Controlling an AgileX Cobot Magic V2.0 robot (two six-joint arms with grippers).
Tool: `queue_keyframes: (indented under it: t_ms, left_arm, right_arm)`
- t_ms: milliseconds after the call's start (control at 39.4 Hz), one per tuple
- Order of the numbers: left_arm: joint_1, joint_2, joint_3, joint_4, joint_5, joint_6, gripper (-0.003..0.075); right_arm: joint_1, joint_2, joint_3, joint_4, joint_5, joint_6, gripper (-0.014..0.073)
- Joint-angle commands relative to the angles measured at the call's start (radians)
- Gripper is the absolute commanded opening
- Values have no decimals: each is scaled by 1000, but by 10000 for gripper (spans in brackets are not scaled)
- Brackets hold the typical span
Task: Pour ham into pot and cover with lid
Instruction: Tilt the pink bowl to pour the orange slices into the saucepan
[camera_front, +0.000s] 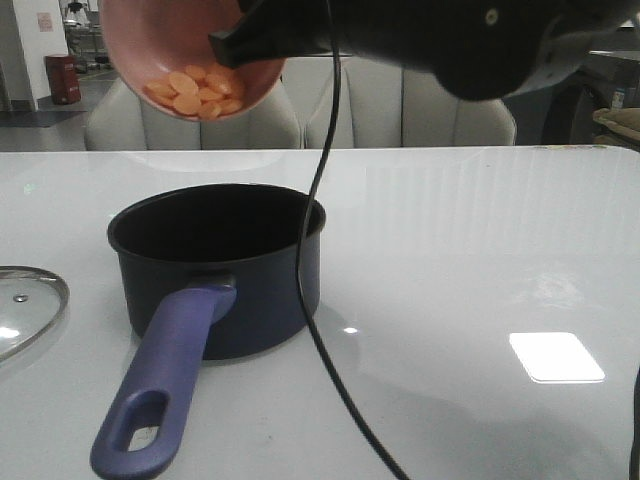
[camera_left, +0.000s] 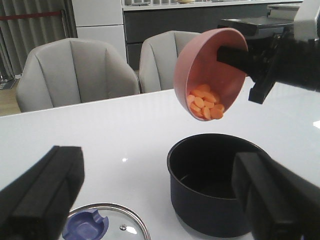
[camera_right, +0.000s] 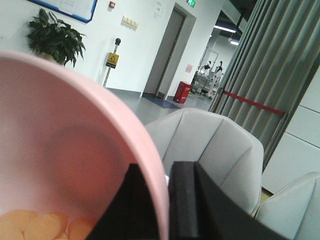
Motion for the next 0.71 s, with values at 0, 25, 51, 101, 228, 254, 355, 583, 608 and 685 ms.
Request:
queue_keyframes:
  t_ms: [0,25,51,101,228,254,355,583,608,685]
  left_arm:
    - [-9,10,-26,-2,-81,-1,637]
    - [-9,10,-26,-2,-81,-1,637]
    - [-9,10,-26,-2,-81,-1,637]
    - [-9,10,-26,-2,-81,-1,637]
    - [-9,10,-26,-2,-81,-1,637]
    - [-9,10,-26,-2,-81,-1,637]
    - [-9,10,-26,-2,-81,-1,637]
    - [-9,10,-26,-2,-81,-1,637]
    - [-9,10,-26,-2,-81,-1,637]
    - [-9,10,-26,-2,-81,-1,637]
  right_arm:
    - [-1,-5,-8,0,-240,-10,140]
    - [-1,10,0,3,-307,-18,140]
    - [-1,23,7,6,-360,-33,140]
    - [-1,31,9,6,-357,-53,140]
    - [-1,49,24,-4,-357,-108,140]
    - [-1,49,26,-6,-357,-133,140]
    - [-1,49,44,-16,-357,-241,140]
    - [-1,49,74,-57,-357,-461,140]
    - [-1,49,76,-67,-357,-495,140]
    - [-1,49,75,-90,-357,-590,140]
